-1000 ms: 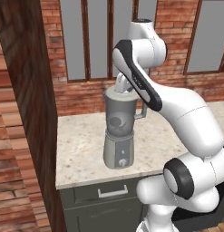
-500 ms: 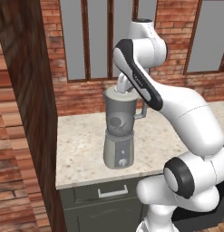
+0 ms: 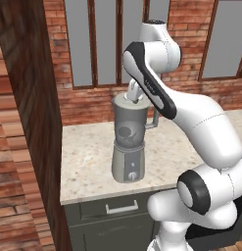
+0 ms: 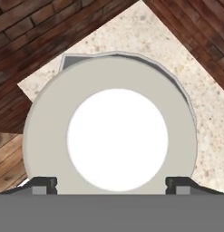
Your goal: Open the blender lid, put the kiwi in the blender, close the lid, and start the blender.
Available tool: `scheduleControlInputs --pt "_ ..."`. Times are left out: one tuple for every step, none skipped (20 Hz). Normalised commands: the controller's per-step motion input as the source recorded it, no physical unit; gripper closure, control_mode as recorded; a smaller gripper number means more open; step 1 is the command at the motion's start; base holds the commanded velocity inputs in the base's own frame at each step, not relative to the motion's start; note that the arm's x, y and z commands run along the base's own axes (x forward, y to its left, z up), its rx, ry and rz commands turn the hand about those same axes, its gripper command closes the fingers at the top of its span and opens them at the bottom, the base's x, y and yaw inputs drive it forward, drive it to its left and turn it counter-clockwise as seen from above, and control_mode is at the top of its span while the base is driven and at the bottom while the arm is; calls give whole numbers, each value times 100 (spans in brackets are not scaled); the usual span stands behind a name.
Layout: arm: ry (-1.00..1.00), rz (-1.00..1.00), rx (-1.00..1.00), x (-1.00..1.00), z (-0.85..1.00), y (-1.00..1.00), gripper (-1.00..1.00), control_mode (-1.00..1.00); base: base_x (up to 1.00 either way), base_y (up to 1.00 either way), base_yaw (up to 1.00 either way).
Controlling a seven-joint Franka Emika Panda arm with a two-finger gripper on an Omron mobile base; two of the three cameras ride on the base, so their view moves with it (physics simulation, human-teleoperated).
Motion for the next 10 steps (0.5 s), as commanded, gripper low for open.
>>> scheduleControlInputs --pt "0 4 0 0 0 0 -100 -100 0 0 0" --pt "0 4 0 0 0 0 -100 -100 0 0 0" --pt "0 5 0 0 0 0 -100 -100 0 0 0" --pt "0 5 0 0 0 0 -100 -100 0 0 0" --pt "0 5 0 0 0 0 -100 -100 0 0 0" --pt "0 5 0 0 0 0 -100 -100 0 0 0" --pt "0 5 0 0 0 0 -100 -100 0 0 0" --pt "0 5 0 0 0 0 -100 -100 0 0 0" --pt "0 5 0 0 0 0 -100 -100 0 0 0" --pt "0 5 0 0 0 0 -100 -100 0 0 0"
